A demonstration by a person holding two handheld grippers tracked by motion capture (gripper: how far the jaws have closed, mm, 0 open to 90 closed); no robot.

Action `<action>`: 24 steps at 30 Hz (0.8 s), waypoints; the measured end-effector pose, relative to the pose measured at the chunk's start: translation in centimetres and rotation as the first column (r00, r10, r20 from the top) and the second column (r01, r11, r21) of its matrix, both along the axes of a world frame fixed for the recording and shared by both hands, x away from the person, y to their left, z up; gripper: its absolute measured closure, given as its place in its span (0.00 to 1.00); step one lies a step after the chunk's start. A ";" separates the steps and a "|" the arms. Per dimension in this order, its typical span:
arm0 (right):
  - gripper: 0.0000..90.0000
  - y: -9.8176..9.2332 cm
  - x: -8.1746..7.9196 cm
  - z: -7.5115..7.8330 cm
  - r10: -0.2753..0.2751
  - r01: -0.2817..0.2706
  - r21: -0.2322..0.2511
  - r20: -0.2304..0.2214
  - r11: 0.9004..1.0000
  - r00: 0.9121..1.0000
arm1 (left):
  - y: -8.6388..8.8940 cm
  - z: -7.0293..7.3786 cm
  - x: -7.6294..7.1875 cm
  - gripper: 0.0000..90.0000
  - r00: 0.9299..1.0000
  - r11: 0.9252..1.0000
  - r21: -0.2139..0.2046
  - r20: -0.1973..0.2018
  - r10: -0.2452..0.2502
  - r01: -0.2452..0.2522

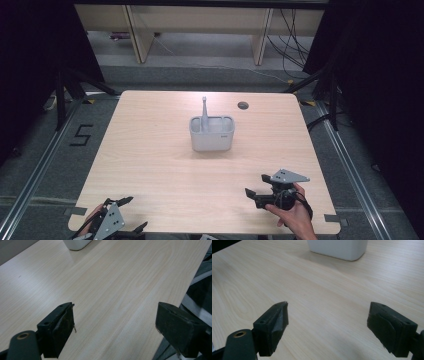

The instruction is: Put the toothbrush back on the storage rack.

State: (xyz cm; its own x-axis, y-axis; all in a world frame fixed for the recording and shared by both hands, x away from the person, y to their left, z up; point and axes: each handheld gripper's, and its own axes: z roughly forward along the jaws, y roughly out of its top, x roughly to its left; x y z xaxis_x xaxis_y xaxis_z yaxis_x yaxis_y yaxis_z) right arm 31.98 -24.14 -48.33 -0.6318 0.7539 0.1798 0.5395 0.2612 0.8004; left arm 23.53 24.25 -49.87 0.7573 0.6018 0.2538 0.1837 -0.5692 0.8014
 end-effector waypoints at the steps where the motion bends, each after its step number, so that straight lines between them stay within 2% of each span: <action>1: 0.19 -0.2 0.1 -0.1 -0.001 0.002 -0.015 0.038 1.000 0.999 | 0.0 0.0 0.0 0.16 1.000 1.000 -0.002 -0.001 0.001 -0.001; 2: 0.19 -0.4 0.1 -0.1 0.001 0.001 -0.034 0.046 0.999 0.999 | 0.0 0.0 0.0 0.16 1.000 1.000 0.000 -0.001 0.001 -0.001; 4: 0.19 -0.6 -0.1 -0.2 -0.003 0.004 -0.036 0.039 0.999 0.999 | 0.0 0.0 0.0 0.16 1.000 1.000 0.000 0.004 -0.002 0.002; 5: 0.19 -0.8 -0.2 -0.1 0.001 0.002 -0.054 0.050 0.999 0.999 | 0.0 0.0 0.0 0.16 1.000 1.000 0.001 0.003 -0.001 0.001; 6: 0.19 -0.7 -0.4 -0.1 -0.001 0.002 -0.050 0.019 0.999 1.000 | 0.0 0.0 0.0 0.16 1.000 1.000 0.000 0.003 0.000 0.000; 7: 0.19 -0.7 -0.5 -0.1 -0.001 0.002 -0.053 0.013 0.999 1.000 | 0.0 0.0 0.0 0.16 1.000 1.000 -0.003 0.004 -0.001 0.001; 8: 0.19 -0.7 -0.6 -0.1 0.003 0.000 -0.079 0.032 0.997 0.999 | 0.0 0.0 0.0 0.16 1.000 1.000 0.000 0.001 -0.002 0.002; 9: 0.19 -0.7 -0.7 0.0 0.005 -0.003 -0.092 0.020 0.996 1.000 | 0.0 0.0 0.0 0.16 1.000 1.000 -0.002 0.002 -0.001 0.001; 10: 0.20 -0.9 -0.6 0.0 0.021 -0.013 -0.131 0.060 0.991 0.998 | 0.0 0.0 0.0 0.16 1.000 1.000 -0.004 0.004 0.000 0.000; 11: 0.20 -0.9 -0.7 0.0 0.022 -0.015 -0.146 0.048 0.989 0.999 | 0.0 0.0 0.0 0.16 1.000 1.000 0.001 0.002 -0.001 0.001; 13: 0.20 -1.0 -0.8 -0.1 0.023 -0.013 -0.164 0.059 0.986 0.998 | 0.0 0.0 0.0 0.17 1.000 1.000 0.001 0.003 -0.002 0.002; 14: 0.20 -1.0 -0.9 -0.1 0.020 -0.012 -0.161 0.046 0.987 0.999 | 0.0 0.0 0.0 0.16 1.000 1.000 -0.001 0.004 -0.001 0.001; 15: 0.20 -1.0 -0.8 -0.2 0.032 -0.025 -0.155 0.048 0.988 0.998 | 0.0 0.0 0.0 0.16 1.000 1.000 0.003 0.002 -0.001 0.001; 16: 0.20 -1.2 -0.9 -0.1 0.029 -0.018 -0.168 0.062 0.986 0.998 | 0.0 0.0 0.0 0.17 1.000 1.000 -0.001 0.001 0.002 -0.002; 17: 0.20 -1.2 -1.0 -0.1 0.019 -0.012 -0.157 0.041 0.988 0.999 | 0.0 0.0 0.0 0.16 1.000 1.000 -0.005 -0.002 -0.001 0.001; 18: 0.20 -1.4 -1.0 -0.2 0.027 -0.020 -0.161 0.045 0.987 0.999 | -0.1 -0.1 0.0 0.16 1.000 1.000 -0.002 -0.002 -0.004 0.004; 19: 0.20 -1.4 -1.1 -0.2 0.029 -0.025 -0.148 0.026 0.989 0.999 | 0.0 0.0 0.0 0.16 1.000 1.000 0.013 -0.008 -0.007 0.007; 21: 0.21 -1.5 -1.1 -0.3 0.034 -0.027 -0.159 0.040 0.987 0.999 | 0.0 0.0 0.0 0.16 1.000 1.000 0.004 -0.002 -0.005 0.005; 24: 0.20 -1.7 -1.2 -0.4 0.033 -0.030 -0.174 0.015 0.984 0.999 | 0.0 0.0 0.0 0.16 1.000 1.000 -0.003 -0.002 -0.001 0.001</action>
